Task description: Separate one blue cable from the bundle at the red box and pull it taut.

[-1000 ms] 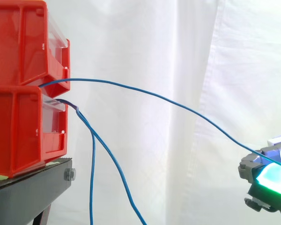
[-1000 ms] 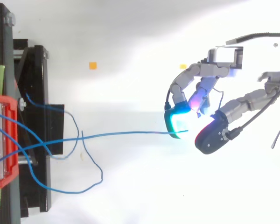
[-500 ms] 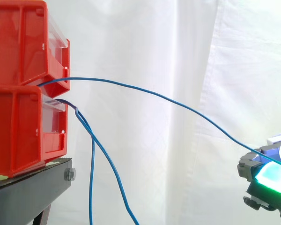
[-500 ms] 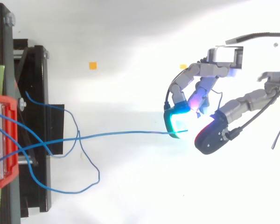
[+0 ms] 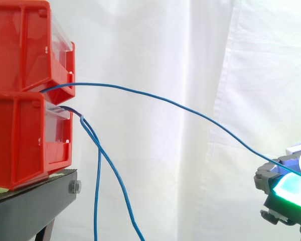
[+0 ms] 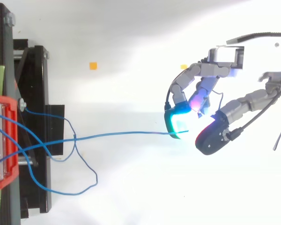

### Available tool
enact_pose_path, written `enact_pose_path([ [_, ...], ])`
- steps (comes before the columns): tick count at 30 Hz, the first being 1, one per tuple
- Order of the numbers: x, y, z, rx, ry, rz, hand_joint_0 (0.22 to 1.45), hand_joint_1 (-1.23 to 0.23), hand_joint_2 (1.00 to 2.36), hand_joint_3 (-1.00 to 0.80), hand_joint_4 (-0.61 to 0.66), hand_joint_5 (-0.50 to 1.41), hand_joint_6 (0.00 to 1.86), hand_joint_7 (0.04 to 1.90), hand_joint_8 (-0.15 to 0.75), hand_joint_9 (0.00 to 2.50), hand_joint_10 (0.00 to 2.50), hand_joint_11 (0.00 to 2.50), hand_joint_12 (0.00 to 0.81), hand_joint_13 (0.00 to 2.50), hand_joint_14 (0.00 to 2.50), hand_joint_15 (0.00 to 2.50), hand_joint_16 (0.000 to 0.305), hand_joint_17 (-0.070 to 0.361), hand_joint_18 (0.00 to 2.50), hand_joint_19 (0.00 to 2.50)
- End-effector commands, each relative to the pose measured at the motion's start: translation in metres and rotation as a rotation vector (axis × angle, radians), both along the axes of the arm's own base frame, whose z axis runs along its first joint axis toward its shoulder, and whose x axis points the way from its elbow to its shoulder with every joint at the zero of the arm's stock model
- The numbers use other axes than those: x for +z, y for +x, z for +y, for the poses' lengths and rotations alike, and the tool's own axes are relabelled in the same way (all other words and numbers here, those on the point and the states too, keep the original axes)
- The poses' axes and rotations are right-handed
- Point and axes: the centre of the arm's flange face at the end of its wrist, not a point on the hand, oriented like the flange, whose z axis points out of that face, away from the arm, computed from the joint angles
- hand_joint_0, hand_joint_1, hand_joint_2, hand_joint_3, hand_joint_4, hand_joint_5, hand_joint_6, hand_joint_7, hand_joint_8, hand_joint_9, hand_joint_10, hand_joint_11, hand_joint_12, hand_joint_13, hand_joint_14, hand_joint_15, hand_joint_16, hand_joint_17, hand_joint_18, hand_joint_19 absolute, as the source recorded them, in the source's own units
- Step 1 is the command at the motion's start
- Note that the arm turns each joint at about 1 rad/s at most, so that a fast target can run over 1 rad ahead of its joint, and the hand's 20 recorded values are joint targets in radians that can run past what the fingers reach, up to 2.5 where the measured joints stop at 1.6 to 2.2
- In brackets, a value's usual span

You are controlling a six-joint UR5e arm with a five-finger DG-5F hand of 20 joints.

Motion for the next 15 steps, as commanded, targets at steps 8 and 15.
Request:
enact_pose_path([
  [8,0.0,-0.0002,0.0002,0.0,0.0,0.0,0.83,-0.78,1.01,-0.4,-0.21,-0.19,0.97,1.27,0.328,1.14,0.02,1.1,0.394,1.04,0.02,0.69,0.05,0.113,0.9,0.9],
  [15,-0.0009,-0.0001,0.0002,0.0,0.0,0.002,0.83,-0.78,1.01,-0.41,-0.21,-0.19,0.97,1.26,0.334,1.14,0.02,1.09,0.393,1.04,0.02,0.7,0.05,0.113,0.9,0.91],
])
